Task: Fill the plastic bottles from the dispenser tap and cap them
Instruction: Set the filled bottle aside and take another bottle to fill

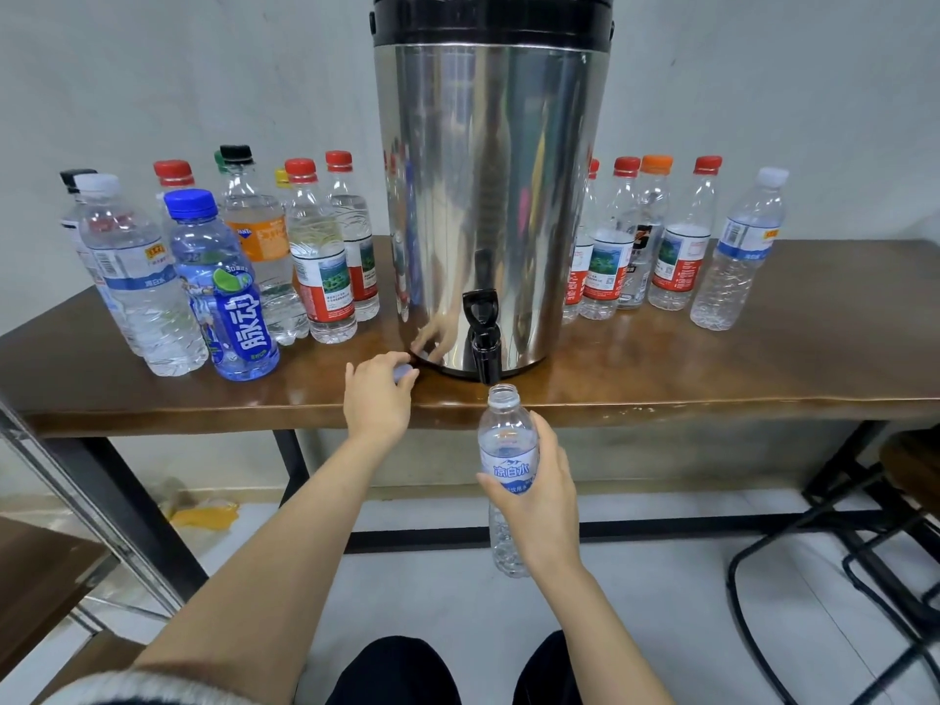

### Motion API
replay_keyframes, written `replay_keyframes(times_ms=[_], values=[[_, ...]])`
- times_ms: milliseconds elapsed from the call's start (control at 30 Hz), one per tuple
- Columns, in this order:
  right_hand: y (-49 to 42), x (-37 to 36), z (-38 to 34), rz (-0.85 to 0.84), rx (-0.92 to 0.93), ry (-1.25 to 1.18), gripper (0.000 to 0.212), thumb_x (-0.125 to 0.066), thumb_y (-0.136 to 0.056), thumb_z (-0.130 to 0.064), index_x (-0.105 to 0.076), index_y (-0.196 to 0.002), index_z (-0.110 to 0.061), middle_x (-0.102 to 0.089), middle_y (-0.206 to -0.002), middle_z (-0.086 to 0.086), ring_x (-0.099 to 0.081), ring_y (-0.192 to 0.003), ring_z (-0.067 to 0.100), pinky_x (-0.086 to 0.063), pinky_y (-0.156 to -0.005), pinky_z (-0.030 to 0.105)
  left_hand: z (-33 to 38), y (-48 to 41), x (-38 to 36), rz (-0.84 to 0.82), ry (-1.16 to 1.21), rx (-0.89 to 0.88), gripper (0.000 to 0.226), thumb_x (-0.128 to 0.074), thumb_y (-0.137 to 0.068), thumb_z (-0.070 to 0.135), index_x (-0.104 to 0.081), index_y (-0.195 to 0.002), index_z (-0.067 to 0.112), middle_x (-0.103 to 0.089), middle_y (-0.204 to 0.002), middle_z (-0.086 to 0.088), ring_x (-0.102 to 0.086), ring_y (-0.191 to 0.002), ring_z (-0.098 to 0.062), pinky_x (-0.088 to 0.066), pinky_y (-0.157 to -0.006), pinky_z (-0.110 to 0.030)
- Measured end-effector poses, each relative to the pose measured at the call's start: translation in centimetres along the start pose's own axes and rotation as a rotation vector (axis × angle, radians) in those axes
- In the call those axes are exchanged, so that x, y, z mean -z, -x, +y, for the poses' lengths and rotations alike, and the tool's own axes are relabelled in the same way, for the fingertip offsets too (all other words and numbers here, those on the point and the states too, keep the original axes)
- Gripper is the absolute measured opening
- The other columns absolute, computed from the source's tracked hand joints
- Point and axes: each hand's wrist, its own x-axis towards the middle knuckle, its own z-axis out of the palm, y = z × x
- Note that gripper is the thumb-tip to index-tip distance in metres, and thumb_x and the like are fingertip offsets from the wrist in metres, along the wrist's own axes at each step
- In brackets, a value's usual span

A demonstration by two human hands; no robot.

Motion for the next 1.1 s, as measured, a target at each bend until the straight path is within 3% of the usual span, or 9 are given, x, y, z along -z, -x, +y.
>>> replay_keyframes(times_ms=[133, 233, 300, 400, 567, 667, 767, 867, 1100], values=[[-0.6, -0.1, 0.0, -0.017, 0.013, -0.008, 0.086, -0.082, -0.079, -0.022, -0.032, -0.147, -0.038, -0.047, -0.131, -0.017, -0.05, -0.109, 0.001, -0.041, -0.076, 0.012, 0.1, 0.1, 0.3, 0.048, 0.102, -0.012, 0.031, -0.062, -0.096, 0.018, -0.063, -0.127, 0.012, -0.058, -0.136, -0.006, -0.05, -0.129, -0.024, -0.019, -0.122, -0.039], [-0.9, -0.5, 0.0, -0.023, 0.01, -0.016, 0.087, -0.081, -0.079, -0.019, -0.03, -0.148, -0.037, -0.046, -0.13, -0.017, -0.05, -0.11, 0.001, -0.039, -0.078, 0.011, 1.7, 0.9, 1.9, 0.181, 0.264, -0.126, 0.03, -0.062, -0.096, 0.014, -0.063, -0.125, 0.01, -0.06, -0.131, -0.003, -0.052, -0.124, -0.017, -0.034, -0.1, -0.01], [-1.2, -0.8, -0.3, -0.024, 0.004, -0.035, 0.089, -0.079, -0.08, -0.015, -0.027, -0.15, -0.038, -0.046, -0.128, -0.016, -0.052, -0.107, 0.003, -0.041, -0.081, 0.013, 3.2, 1.7, 3.0, 0.211, 0.354, -0.24, 0.028, -0.062, -0.096, 0.014, -0.064, -0.124, 0.012, -0.062, -0.125, 0.0, -0.055, -0.118, -0.013, -0.039, -0.097, -0.015], [-1.6, -1.3, -0.9, -0.017, 0.01, -0.055, 0.088, -0.076, -0.079, -0.015, -0.028, -0.148, -0.041, -0.048, -0.128, -0.013, -0.055, -0.107, 0.009, -0.046, -0.084, 0.022, 5.4, 2.7, 4.3, 0.102, 0.438, -0.377, 0.033, -0.063, -0.096, 0.021, -0.059, -0.129, 0.02, -0.059, -0.122, 0.007, -0.056, -0.114, -0.007, -0.045, -0.098, -0.023], [-1.7, -1.9, -1.6, 0.044, 0.032, -0.072, 0.074, -0.08, -0.078, -0.033, -0.036, -0.137, -0.041, -0.054, -0.129, -0.017, -0.058, -0.109, 0.008, -0.049, -0.083, 0.024, 8.4, 2.9, 5.5, -0.021, 0.233, -0.528, 0.054, -0.064, -0.095, 0.025, -0.045, -0.145, 0.018, -0.055, -0.139, 0.004, -0.048, -0.128, -0.007, -0.036, -0.108, -0.022], [-1.7, -2.0, -1.8, 0.064, 0.05, -0.035, 0.075, -0.08, -0.078, -0.033, -0.037, -0.139, -0.037, -0.052, -0.131, -0.015, -0.056, -0.112, 0.009, -0.047, -0.084, 0.025, 9.4, 2.3, 5.8, -0.06, 0.063, -0.559, 0.054, -0.064, -0.095, 0.02, -0.046, -0.146, 0.018, -0.055, -0.142, 0.0, -0.048, -0.133, -0.013, -0.031, -0.108, -0.02], [-1.9, -1.8, -2.1, 0.084, 0.075, 0.031, 0.075, -0.081, -0.078, -0.029, -0.039, -0.14, -0.029, -0.043, -0.133, -0.014, -0.055, -0.109, 0.009, -0.043, -0.078, 0.023, 10.0, 1.8, 6.1, -0.078, -0.026, -0.551, 0.046, -0.066, -0.093, 0.016, -0.055, -0.138, 0.018, -0.063, -0.131, -0.005, -0.056, -0.123, -0.022, -0.042, -0.105, -0.034], [-2.0, -1.6, -2.2, 0.094, 0.108, 0.062, 0.076, -0.083, -0.077, -0.027, -0.04, -0.14, -0.026, -0.037, -0.136, -0.016, -0.052, -0.105, 0.005, -0.047, -0.08, 0.024, 10.3, 1.5, 6.5, -0.031, -0.114, -0.575, 0.033, -0.068, -0.092, 0.018, -0.063, -0.125, 0.018, -0.071, -0.11, -0.005, -0.063, -0.104, -0.028, -0.051, -0.088, -0.044], [-1.9, -1.8, -2.0, 0.088, 0.1, -0.042, 0.073, -0.083, -0.076, -0.024, -0.043, -0.137, -0.028, -0.046, -0.134, -0.02, -0.054, -0.111, 0.003, -0.043, -0.086, 0.018, 8.9, 2.4, 5.8, 0.252, -0.128, -0.765, 0.02, -0.078, -0.08, 0.013, -0.074, -0.1, 0.015, -0.071, -0.081, -0.002, -0.065, -0.075, -0.023, -0.035, -0.063, -0.022]])
